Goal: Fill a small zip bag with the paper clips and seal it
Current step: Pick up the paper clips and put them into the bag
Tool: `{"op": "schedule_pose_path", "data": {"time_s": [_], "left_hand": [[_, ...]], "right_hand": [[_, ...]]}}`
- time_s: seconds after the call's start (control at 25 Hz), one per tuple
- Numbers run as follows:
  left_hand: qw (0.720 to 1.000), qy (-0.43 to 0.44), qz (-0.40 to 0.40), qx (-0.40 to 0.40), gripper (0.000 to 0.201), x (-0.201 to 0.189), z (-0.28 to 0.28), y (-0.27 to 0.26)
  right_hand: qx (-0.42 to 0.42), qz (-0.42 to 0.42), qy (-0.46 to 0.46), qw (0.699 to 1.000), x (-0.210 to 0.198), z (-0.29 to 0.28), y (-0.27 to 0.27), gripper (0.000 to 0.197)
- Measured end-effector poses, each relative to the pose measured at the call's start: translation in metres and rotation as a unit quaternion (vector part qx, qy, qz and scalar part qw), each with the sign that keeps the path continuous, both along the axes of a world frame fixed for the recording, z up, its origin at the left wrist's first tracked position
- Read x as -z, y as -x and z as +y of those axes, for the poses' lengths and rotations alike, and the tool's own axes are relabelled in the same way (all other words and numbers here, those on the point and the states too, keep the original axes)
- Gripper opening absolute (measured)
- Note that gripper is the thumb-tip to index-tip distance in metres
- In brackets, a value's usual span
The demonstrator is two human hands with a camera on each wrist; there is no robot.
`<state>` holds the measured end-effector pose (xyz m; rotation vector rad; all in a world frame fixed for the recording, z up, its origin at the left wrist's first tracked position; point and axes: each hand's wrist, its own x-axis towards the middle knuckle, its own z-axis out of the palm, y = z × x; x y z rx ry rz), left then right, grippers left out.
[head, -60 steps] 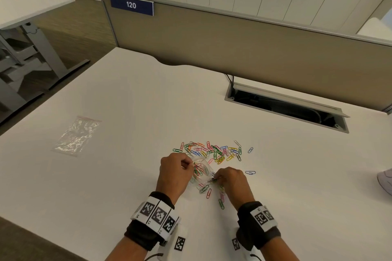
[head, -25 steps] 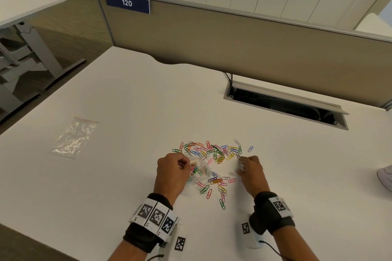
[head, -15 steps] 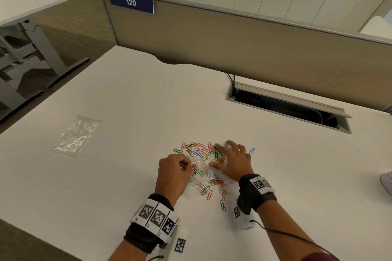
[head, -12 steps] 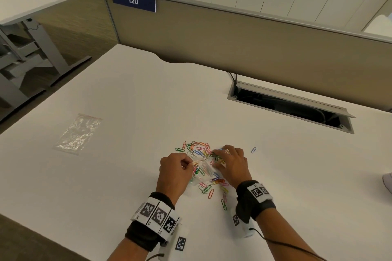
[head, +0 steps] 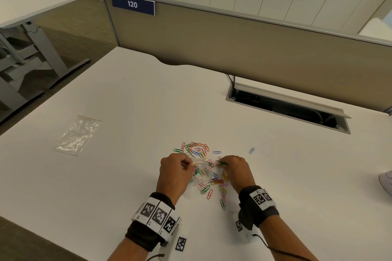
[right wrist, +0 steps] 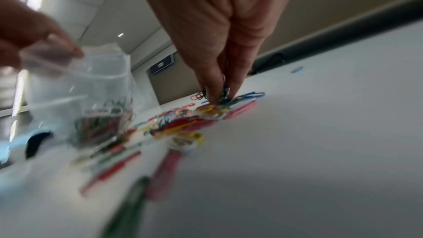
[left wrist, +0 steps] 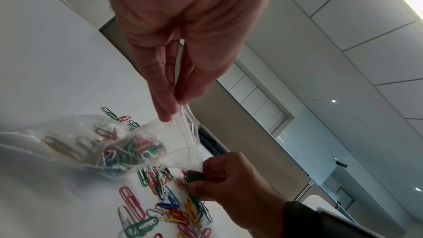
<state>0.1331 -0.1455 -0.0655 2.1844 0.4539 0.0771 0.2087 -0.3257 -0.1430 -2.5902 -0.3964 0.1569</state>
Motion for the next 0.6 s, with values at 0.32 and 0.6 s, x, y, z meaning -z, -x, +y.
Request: {"op": "schedule_pose_path", "data": {"time_s": [0.32, 0.6], "left_hand": [[1.000, 0.003, 0.005, 0.000, 0.008, 0.000, 0.001, 0.002], [1.000, 0.009, 0.005, -0.001, 0.013, -0.003, -0.002, 0.003]], "right_hand": [[0.117, 0.229, -0.419, 0.871, -0.044, -0.009, 0.015, 0.020], [-0.073, 0.185, -0.081, 0.977, -0.080, 0.031, 0.013, 0.019]]}}
